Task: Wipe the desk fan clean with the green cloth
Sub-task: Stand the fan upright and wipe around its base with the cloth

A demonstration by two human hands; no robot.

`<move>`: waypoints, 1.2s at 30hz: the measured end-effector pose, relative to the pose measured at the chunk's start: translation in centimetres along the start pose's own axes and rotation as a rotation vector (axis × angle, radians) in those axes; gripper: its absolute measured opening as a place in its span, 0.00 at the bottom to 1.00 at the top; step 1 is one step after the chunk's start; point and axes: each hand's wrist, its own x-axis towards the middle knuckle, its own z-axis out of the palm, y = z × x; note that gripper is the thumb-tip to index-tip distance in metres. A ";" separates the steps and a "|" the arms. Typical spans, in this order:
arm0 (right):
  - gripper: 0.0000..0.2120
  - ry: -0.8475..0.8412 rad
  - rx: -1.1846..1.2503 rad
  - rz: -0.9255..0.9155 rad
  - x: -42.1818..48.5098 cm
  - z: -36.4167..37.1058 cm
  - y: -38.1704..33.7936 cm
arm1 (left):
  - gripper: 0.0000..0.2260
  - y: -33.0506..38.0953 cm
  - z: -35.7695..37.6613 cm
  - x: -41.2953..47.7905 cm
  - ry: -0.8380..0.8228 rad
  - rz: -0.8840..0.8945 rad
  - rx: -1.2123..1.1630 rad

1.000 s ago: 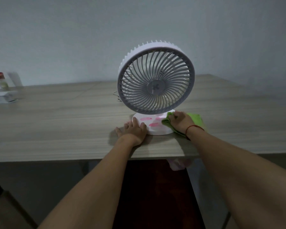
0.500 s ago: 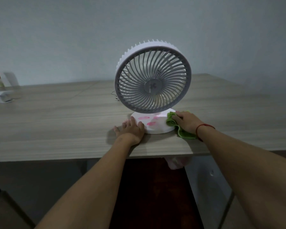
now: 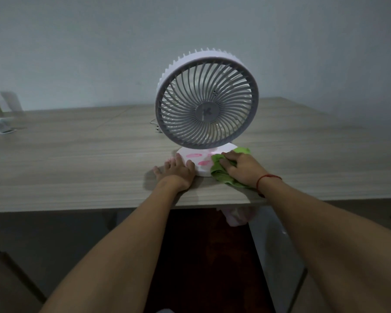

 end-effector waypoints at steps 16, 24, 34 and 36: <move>0.18 0.128 -0.157 -0.049 1.3 2.4 -2.2 | 0.29 -0.3 0.2 0.6 -0.003 0.005 -0.002; 0.24 0.043 -0.074 0.078 0.3 -1.1 2.3 | 0.29 -0.2 -0.2 0.0 -0.014 0.010 -0.003; 0.21 0.016 -0.208 0.010 1.4 1.5 -3.4 | 0.29 -0.1 -0.2 0.0 -0.009 0.001 -0.011; 0.20 0.033 -0.155 -0.056 0.4 1.6 -3.0 | 0.29 -0.1 -0.2 -0.1 -0.004 -0.001 -0.004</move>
